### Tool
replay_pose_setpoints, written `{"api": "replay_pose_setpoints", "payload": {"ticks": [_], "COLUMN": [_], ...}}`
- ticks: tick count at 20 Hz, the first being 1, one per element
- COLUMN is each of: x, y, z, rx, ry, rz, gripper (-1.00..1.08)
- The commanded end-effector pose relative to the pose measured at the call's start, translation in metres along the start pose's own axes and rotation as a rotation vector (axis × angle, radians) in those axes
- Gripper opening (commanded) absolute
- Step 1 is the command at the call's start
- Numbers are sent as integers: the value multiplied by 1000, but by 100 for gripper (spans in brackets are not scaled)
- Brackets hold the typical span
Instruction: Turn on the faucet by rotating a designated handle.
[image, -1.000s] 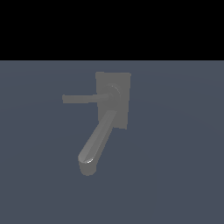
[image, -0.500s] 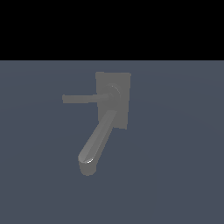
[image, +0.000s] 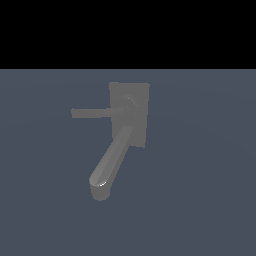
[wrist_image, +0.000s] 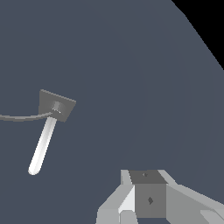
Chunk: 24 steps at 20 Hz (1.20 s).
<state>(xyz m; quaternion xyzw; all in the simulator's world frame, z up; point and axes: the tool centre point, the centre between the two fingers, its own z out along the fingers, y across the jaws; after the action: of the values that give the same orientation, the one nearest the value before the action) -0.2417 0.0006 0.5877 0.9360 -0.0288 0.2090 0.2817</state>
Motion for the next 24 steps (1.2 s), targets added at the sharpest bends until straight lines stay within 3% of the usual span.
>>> {"api": "replay_pose_setpoints", "payload": {"ticks": [1, 7, 12, 18, 24], "x": [10, 34, 52, 73, 93], "y": [3, -2, -22, -66, -127], "z": [-18, -64, -101, -136, -152], "rx": [-111, -370, -580, -819, -1038], "ry": [73, 240, 371, 512, 631], "rz": [-1, -30, -84, -191, -347], "gripper": [-100, -100, -100, -100, -100]}}
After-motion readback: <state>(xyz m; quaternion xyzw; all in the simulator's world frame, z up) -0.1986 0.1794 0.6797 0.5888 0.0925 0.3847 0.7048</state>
